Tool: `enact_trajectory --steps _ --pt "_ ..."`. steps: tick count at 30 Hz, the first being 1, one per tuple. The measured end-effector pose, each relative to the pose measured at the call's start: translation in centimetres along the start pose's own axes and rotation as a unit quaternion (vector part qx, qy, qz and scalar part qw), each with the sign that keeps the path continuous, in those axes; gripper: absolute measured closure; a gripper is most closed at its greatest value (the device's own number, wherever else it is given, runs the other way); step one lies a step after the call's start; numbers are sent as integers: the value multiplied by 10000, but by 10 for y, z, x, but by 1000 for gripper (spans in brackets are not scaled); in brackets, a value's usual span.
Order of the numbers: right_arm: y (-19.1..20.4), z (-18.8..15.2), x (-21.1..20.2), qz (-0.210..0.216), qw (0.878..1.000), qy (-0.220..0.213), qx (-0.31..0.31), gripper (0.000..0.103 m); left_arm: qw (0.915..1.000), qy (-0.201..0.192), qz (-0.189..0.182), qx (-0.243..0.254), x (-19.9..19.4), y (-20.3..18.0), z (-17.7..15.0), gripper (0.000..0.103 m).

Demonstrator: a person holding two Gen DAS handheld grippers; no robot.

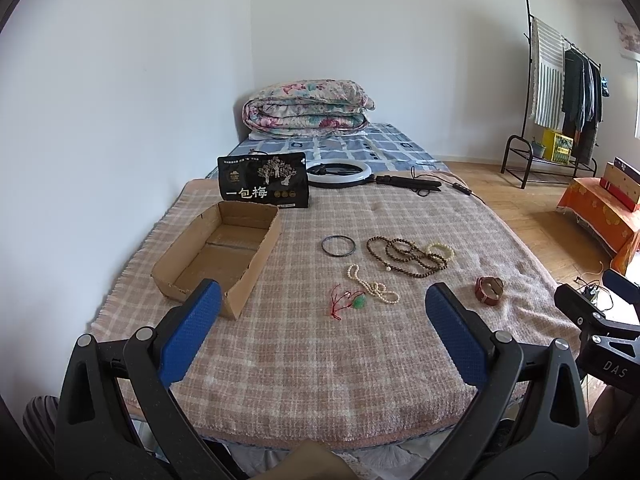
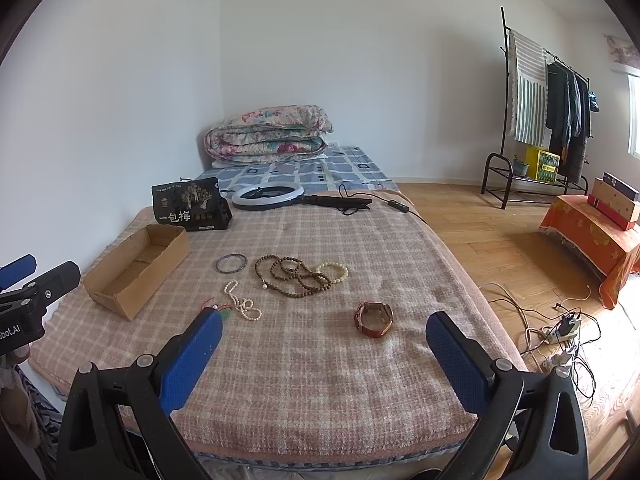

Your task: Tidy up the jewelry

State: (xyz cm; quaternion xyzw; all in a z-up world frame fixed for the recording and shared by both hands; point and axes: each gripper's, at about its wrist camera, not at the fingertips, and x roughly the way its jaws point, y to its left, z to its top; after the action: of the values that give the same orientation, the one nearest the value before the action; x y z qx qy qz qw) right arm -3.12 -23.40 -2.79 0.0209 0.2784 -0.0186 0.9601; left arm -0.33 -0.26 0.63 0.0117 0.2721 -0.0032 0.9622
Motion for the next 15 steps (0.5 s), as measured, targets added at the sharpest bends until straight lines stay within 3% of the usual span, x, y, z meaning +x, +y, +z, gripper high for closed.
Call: enact_trajectory --steps 15 --pt "1 0 1 31 10000 13 -5 0 10000 1 -11 -13 0 1 0 0"
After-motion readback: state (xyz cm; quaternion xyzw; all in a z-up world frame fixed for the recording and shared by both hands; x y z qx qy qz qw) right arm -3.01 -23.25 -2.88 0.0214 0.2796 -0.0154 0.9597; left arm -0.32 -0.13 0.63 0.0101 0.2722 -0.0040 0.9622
